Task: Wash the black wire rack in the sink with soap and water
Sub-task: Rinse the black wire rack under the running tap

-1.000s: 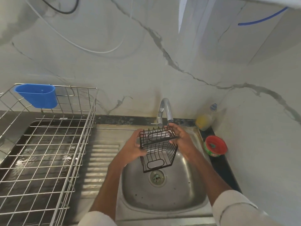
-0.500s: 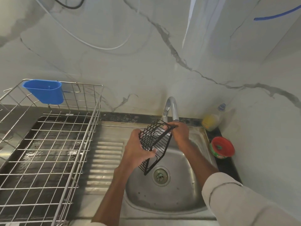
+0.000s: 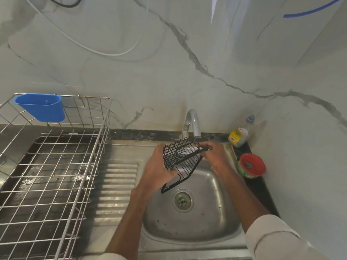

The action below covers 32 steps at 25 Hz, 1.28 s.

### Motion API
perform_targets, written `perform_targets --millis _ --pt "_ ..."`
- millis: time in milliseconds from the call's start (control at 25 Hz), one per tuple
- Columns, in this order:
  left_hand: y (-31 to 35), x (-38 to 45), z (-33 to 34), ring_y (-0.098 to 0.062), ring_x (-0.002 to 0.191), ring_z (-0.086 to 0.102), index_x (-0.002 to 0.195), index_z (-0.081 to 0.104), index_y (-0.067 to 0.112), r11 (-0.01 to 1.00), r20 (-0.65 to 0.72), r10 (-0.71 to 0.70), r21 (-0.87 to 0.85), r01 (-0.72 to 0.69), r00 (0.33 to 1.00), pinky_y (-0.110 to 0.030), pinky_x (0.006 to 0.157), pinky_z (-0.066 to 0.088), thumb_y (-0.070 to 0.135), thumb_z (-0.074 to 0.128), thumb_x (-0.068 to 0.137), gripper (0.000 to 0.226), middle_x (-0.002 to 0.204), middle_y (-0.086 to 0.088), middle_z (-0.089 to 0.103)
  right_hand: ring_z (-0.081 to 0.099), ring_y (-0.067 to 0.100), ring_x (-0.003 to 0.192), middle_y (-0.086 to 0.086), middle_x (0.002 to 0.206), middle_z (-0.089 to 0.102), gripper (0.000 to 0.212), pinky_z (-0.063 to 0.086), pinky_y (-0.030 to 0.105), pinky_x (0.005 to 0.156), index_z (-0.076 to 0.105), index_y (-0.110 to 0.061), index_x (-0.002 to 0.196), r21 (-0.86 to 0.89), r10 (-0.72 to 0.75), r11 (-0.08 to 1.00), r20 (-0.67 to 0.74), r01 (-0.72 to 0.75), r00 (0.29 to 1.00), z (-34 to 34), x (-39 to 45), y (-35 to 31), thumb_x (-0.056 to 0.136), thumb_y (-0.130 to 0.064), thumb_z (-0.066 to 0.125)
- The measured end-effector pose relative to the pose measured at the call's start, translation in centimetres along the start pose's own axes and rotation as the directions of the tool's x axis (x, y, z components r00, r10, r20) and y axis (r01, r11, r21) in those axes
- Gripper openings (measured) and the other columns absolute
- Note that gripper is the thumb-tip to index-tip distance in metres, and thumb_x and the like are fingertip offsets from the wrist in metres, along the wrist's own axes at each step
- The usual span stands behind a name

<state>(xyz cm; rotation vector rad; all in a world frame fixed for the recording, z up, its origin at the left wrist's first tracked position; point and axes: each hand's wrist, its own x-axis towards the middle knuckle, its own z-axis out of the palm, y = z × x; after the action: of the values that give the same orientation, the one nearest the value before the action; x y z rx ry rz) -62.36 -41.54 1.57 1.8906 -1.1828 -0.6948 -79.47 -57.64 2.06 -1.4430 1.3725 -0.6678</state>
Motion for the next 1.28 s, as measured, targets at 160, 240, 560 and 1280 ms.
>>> perform_targets --millis 160,240,560,1280 --pt "-0.1 0.7 1.1 -0.002 0.11 0.061 0.152 0.04 0.026 1.0 0.051 -0.027 0.003 0.027 0.998 -0.018 0.092 0.046 0.006 0.08 0.082 0.083 0.111 0.029 0.054 0.073 0.021 0.093 0.003 0.098 0.077 0.035 0.062 0.036 0.082 0.074 -0.022 0.086 0.074 0.048 0.996 -0.038 -0.045 0.998 -1.6 -2.5 1.1 0.082 0.012 0.075" --pt "-0.1 1.1 1.8 0.013 0.103 0.062 0.145 0.047 0.024 0.998 0.054 -0.029 -0.048 0.032 0.998 -0.003 0.083 0.044 -0.004 0.074 0.085 0.072 0.111 0.025 0.059 0.075 0.024 0.093 0.003 0.095 0.077 0.033 0.063 0.041 0.085 0.076 -0.02 0.087 0.132 0.05 0.99 -0.043 -0.044 0.998 -2.1 -3.5 1.5 0.079 0.013 0.077" --pt "-0.7 4.6 3.4 -0.018 0.123 0.067 0.141 0.058 0.035 0.947 0.195 -0.073 -0.293 0.129 0.978 -0.034 0.1 0.057 -0.021 0.05 0.092 0.075 0.129 0.005 0.072 0.054 0.011 0.131 -0.014 0.141 0.057 0.084 0.044 0.04 0.112 0.05 -0.03 0.143 0.178 0.029 0.983 0.12 -0.05 0.992 -4.6 -5.1 4.3 0.074 0.0 0.088" --pt "-7.1 5.7 8.8 -0.023 0.121 0.064 0.128 0.065 0.022 0.861 0.346 -0.34 -0.26 0.438 0.874 -0.043 0.105 0.05 0.02 0.071 0.102 0.027 0.128 -0.003 0.07 0.07 0.024 0.11 -0.002 0.119 0.069 0.081 0.062 0.047 0.086 0.052 -0.028 0.125 0.176 0.134 0.978 -0.103 -0.115 0.986 -3.7 -8.0 7.2 0.058 -0.032 0.096"
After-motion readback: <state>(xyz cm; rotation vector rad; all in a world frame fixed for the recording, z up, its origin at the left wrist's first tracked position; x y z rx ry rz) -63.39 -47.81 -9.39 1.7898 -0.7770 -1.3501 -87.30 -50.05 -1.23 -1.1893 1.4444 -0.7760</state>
